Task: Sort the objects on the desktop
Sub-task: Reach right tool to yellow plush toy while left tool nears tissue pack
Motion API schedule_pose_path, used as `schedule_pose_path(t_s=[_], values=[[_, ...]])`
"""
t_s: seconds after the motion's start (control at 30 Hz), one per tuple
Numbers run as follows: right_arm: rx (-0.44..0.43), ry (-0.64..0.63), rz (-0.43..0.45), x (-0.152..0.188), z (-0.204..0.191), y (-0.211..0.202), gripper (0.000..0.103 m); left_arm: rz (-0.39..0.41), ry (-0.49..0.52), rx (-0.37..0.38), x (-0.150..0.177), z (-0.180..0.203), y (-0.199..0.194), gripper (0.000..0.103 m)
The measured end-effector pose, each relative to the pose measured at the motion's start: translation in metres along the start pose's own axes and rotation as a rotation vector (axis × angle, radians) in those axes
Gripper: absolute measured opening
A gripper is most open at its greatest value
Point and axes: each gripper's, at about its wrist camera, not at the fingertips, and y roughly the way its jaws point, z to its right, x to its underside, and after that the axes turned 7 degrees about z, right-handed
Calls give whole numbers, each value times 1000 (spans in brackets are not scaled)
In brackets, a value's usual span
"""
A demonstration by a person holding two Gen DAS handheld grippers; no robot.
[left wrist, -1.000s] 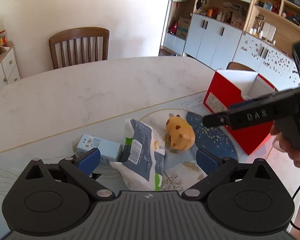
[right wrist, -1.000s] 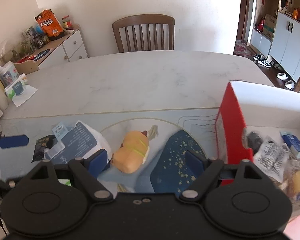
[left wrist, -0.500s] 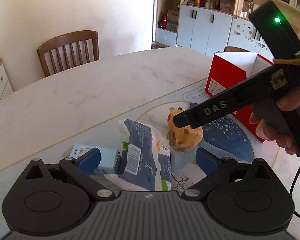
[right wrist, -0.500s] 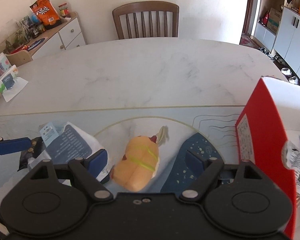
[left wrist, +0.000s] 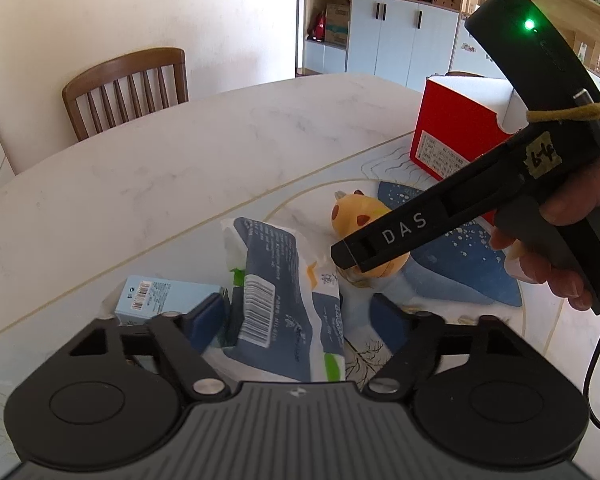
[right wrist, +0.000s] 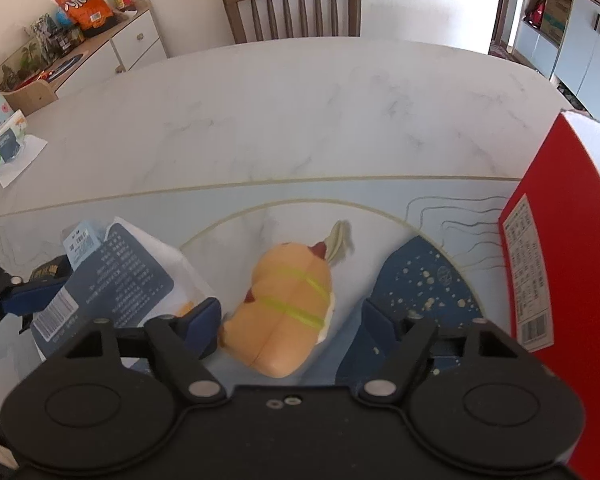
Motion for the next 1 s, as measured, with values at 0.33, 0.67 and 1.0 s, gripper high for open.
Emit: schedule_pose_path(t_s=[0.33, 0.67, 1.0], values=[[-22, -3, -9, 1, -4, 1, 58, -34, -10, -6, 2, -4, 4, 51], [-22, 15, 8, 6, -1, -10, 51, -54, -35, 12, 3, -6, 3, 28], [-19, 39, 25, 10, 9, -34, 50, -41, -63, 9, 1, -7, -6, 18]])
